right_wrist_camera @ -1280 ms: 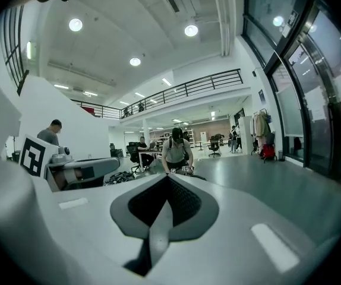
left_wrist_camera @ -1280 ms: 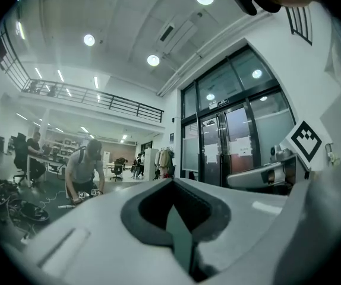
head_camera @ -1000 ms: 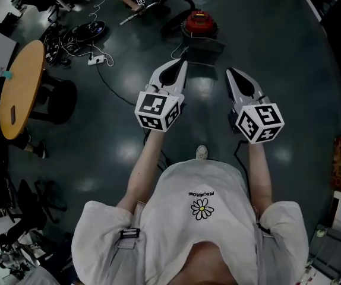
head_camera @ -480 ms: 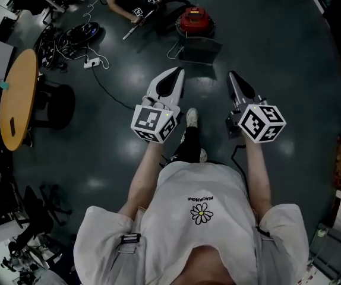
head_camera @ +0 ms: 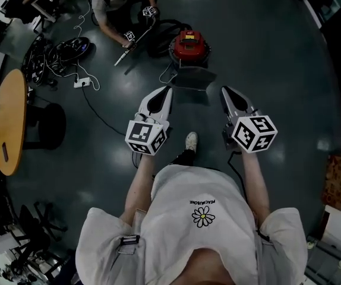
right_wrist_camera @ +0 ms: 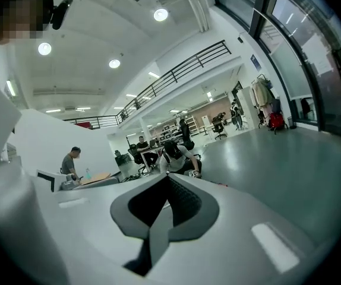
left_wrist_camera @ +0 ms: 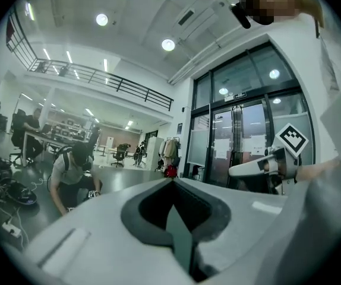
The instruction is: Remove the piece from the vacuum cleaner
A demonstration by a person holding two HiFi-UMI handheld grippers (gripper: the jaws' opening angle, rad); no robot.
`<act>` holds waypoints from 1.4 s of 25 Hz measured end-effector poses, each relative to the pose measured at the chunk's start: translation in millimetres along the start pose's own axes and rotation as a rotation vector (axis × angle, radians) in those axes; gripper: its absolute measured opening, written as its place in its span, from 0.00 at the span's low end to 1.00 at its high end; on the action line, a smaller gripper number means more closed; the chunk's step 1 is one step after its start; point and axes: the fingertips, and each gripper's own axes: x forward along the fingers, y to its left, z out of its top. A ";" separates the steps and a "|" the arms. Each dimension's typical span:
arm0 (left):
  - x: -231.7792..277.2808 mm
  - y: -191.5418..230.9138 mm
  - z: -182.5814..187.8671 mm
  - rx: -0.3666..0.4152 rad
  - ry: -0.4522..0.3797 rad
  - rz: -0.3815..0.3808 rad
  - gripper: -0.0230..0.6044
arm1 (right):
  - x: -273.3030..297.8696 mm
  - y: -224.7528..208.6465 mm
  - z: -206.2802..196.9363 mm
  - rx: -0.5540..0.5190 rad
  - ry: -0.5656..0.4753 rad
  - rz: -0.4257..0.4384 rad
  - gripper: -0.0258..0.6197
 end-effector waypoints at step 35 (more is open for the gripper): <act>409.9 193.3 -265.5 0.154 0.879 -0.147 0.04 | 292.6 -271.7 -92.3 -0.265 0.636 0.101 0.12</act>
